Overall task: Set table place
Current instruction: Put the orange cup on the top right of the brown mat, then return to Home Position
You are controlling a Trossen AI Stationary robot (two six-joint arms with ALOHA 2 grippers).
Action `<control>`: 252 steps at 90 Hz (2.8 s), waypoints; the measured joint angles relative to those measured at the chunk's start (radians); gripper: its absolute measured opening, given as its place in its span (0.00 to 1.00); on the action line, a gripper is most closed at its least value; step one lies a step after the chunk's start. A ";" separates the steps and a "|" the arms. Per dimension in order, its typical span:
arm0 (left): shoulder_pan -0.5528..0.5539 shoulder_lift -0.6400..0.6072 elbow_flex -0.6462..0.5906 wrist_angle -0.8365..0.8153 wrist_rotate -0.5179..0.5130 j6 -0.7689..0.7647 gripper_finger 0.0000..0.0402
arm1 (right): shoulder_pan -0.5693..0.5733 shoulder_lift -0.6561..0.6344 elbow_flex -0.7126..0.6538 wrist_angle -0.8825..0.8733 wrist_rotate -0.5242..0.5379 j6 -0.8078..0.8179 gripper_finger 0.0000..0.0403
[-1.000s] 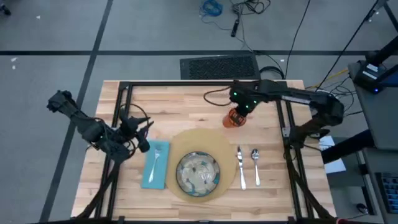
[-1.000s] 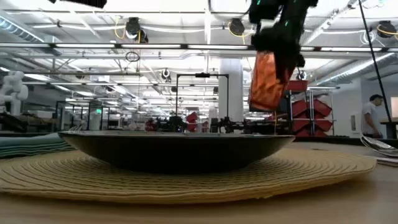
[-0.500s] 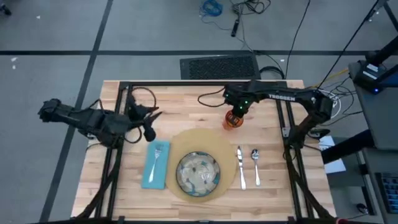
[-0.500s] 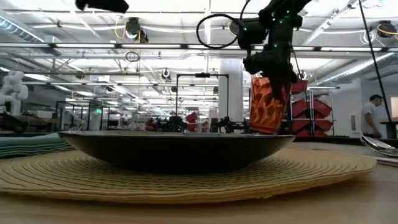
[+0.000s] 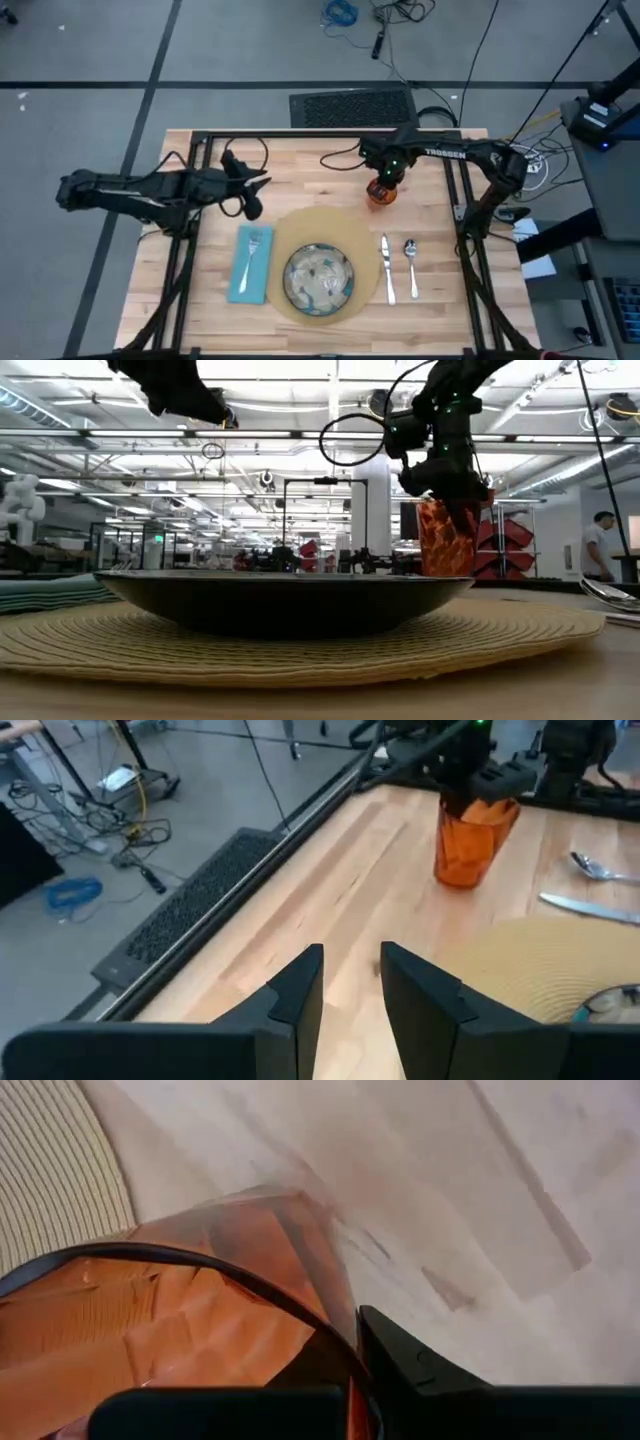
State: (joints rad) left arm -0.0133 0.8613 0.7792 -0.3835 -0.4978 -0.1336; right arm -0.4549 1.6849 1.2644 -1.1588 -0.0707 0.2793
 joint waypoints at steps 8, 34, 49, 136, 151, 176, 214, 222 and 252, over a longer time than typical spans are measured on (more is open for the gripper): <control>0.001 -0.001 0.000 0.015 0.005 0.011 0.22 | 0.002 0.007 0.000 0.014 -0.016 0.004 0.00; 0.000 -0.001 0.000 0.018 0.030 0.018 0.22 | 0.008 0.038 0.000 0.021 -0.014 0.023 0.00; 0.000 -0.001 0.000 0.016 0.031 0.018 0.22 | 0.013 0.056 0.001 0.027 -0.013 0.023 0.00; 0.000 -0.001 0.001 0.007 0.057 0.042 0.22 | 0.020 0.054 0.384 -0.344 -0.033 -0.006 0.46; -0.003 -0.001 0.001 0.008 0.070 0.036 0.22 | 0.085 -0.034 0.430 -0.410 -0.010 -0.034 0.45; -0.045 -0.096 0.002 0.011 0.071 0.041 0.22 | 0.312 -0.359 0.412 -0.255 0.062 -0.033 0.41; -0.071 -0.344 -0.308 0.425 0.072 0.150 0.22 | 0.593 -1.137 -0.483 0.714 0.119 -0.074 0.40; -0.071 -0.404 -0.397 0.528 0.090 0.150 0.22 | 0.597 -1.237 -0.682 0.962 0.065 -0.116 0.40; -0.072 -0.513 -0.572 0.585 0.153 0.141 0.22 | 0.597 -1.279 -1.104 1.432 -0.035 -0.068 0.40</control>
State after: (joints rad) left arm -0.0849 0.3486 0.2073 0.2010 -0.3447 0.0072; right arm 0.1417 0.4059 0.1601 0.2730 -0.1059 0.2110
